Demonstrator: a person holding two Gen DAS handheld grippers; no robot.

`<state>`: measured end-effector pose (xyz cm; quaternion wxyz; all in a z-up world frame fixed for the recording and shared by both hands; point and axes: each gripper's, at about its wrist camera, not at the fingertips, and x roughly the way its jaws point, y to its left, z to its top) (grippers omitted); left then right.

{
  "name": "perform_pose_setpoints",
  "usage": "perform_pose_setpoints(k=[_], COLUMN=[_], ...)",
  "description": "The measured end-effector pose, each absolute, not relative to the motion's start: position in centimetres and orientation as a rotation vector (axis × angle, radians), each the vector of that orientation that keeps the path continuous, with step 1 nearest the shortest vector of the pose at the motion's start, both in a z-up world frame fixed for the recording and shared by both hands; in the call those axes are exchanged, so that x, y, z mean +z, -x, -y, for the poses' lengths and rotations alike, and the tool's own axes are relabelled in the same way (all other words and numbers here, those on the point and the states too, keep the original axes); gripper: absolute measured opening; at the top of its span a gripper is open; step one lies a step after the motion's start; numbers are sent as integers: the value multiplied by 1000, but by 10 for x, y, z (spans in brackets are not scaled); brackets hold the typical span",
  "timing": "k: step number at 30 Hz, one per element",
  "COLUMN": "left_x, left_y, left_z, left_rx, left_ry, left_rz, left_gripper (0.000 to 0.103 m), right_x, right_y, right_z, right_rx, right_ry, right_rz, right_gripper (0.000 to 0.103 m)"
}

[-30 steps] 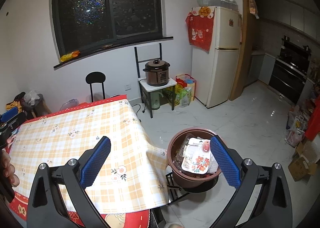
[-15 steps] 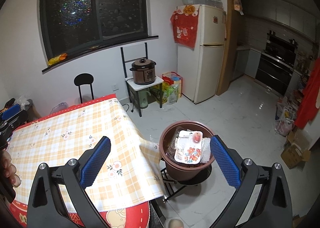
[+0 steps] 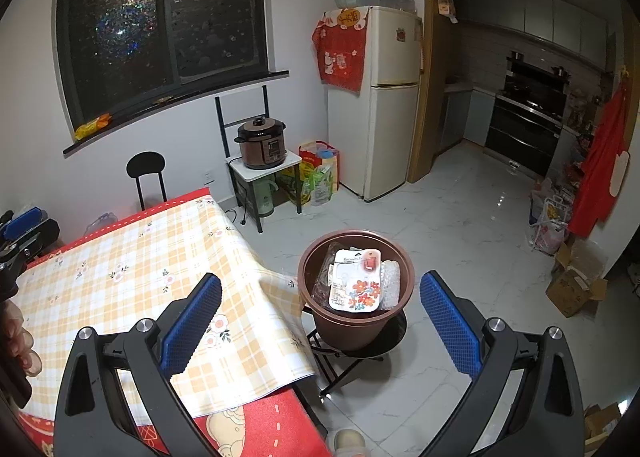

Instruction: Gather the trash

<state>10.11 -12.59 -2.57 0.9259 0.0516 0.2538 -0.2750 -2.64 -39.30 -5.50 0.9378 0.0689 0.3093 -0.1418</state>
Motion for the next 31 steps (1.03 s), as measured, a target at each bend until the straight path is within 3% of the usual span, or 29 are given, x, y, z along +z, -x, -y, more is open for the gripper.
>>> perform_pose_setpoints(k=[31], left_x=[-20], left_y=[-105], left_z=[91], left_rx=[-542], left_ry=[-83], left_rz=[-487], left_gripper=[97], right_x=[-39], right_y=[8], right_z=[359], right_rx=[-267], right_ry=[-96], right_rz=[-614], right_gripper=[98])
